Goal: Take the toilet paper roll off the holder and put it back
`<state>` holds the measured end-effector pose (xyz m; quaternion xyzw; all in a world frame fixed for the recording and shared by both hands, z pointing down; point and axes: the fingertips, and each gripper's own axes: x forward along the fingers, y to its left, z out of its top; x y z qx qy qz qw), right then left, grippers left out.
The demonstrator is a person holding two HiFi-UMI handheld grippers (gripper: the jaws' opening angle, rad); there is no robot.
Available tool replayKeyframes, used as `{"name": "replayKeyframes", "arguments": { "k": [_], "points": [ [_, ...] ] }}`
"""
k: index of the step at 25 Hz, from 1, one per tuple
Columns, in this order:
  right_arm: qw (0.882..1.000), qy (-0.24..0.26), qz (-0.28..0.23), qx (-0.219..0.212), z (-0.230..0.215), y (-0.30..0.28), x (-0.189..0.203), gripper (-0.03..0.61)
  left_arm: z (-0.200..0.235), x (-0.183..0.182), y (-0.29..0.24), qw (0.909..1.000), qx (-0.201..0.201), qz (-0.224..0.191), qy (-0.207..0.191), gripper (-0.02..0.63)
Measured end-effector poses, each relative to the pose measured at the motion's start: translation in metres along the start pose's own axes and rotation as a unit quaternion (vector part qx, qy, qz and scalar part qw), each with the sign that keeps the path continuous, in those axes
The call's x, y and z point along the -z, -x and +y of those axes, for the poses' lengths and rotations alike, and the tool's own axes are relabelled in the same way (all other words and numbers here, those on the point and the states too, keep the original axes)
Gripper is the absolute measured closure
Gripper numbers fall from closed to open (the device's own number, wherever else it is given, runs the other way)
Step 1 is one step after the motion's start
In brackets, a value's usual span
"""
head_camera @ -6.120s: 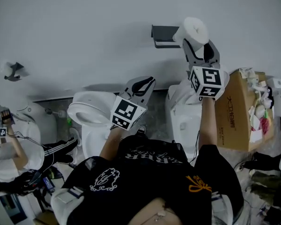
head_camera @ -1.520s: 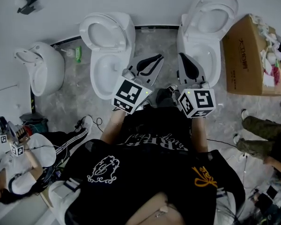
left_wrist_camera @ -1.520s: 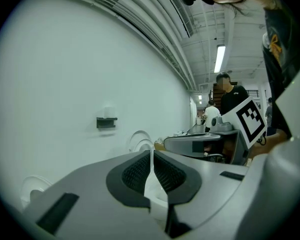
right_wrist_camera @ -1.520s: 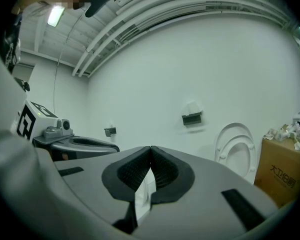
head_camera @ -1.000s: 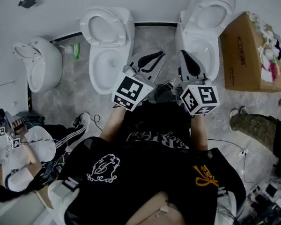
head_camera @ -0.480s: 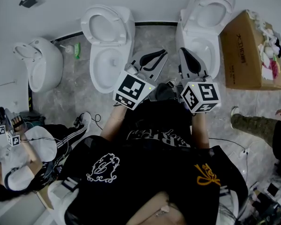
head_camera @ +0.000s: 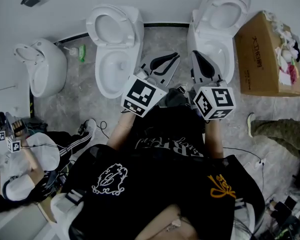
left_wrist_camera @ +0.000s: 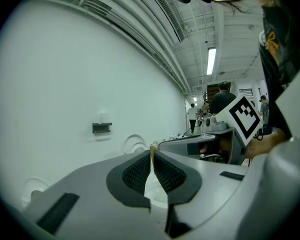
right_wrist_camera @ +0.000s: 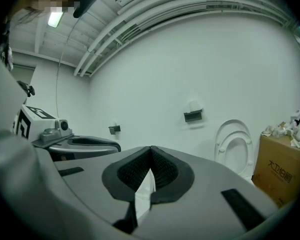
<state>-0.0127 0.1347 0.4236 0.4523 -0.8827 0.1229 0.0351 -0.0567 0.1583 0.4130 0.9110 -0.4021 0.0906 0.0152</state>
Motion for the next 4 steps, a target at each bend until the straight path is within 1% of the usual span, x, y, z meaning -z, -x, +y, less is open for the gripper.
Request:
{"name": "replayKeyframes", "arguments": {
  "k": [4],
  "points": [
    [1.0, 0.0, -0.001, 0.001, -0.0055, 0.004, 0.001, 0.566, -0.0043, -0.0005, -0.0029, 1.0, -0.001, 0.0, -0.004, 0.584]
  ]
}}
